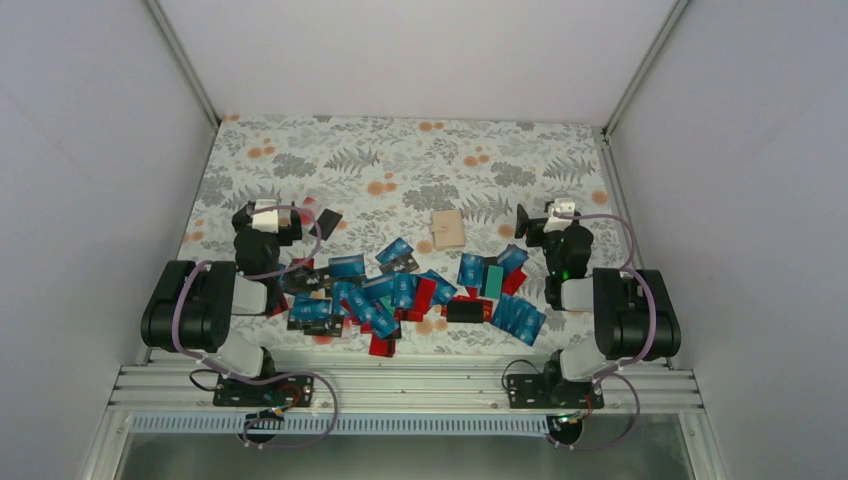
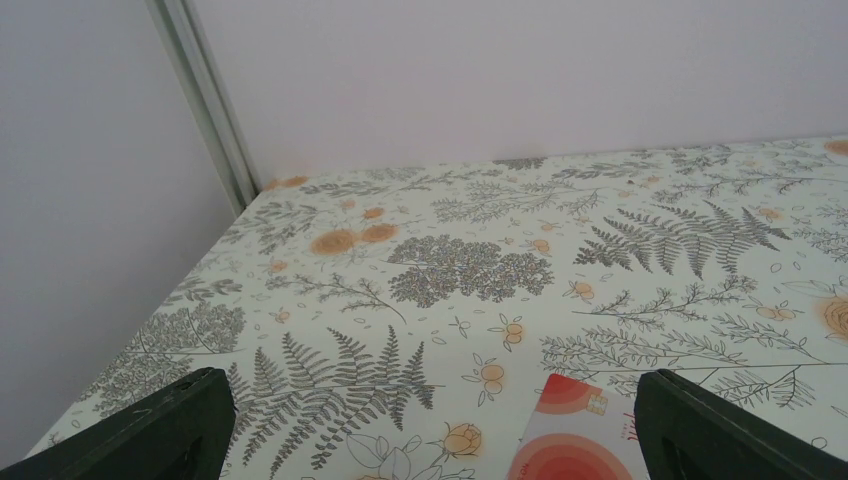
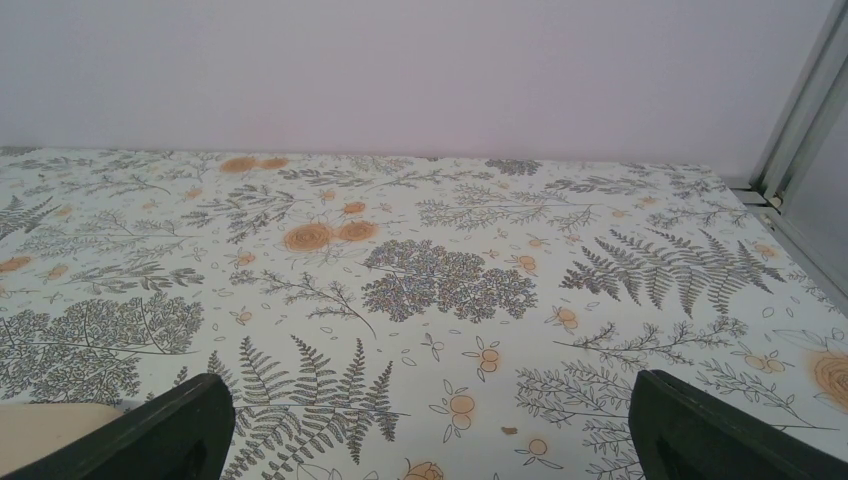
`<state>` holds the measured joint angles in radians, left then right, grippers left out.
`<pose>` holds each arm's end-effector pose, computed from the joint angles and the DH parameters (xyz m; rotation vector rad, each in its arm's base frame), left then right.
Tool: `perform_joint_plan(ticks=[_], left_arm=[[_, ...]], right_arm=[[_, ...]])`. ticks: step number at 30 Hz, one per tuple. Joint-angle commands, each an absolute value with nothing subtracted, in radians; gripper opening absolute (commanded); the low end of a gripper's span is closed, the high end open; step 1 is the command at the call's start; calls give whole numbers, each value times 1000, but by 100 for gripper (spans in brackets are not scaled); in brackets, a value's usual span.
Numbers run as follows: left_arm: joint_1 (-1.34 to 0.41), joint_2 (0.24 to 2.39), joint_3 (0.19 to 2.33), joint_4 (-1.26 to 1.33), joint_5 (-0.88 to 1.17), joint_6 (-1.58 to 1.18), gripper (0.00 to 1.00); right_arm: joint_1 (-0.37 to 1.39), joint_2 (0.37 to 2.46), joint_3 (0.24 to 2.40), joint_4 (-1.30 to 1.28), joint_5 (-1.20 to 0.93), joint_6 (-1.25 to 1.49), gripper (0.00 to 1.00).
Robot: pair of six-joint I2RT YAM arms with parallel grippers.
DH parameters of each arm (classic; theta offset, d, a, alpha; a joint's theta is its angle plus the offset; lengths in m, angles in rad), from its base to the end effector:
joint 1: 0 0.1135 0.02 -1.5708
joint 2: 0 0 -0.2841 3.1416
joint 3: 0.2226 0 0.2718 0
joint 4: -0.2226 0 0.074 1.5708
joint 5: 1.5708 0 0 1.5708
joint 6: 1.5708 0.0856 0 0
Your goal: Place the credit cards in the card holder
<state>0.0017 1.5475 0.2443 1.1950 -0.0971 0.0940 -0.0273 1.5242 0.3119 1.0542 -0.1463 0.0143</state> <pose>0.2996 0.0088 0.1405 0.0044 1.6808 0.1536 0.3129 0.0039 0.1451 -0.0719 1.7271 0.1168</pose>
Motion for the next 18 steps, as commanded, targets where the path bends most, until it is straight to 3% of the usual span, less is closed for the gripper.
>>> perform_joint_plan(ticks=[1,18], left_arm=[[0,1552,241,1247,-89,94,100],[6,1546,238,1247,-76,92,100]], right_arm=[[-33,1519,327,1086,-145,1,100],[-38,1515,325,1085,-152,4,100]])
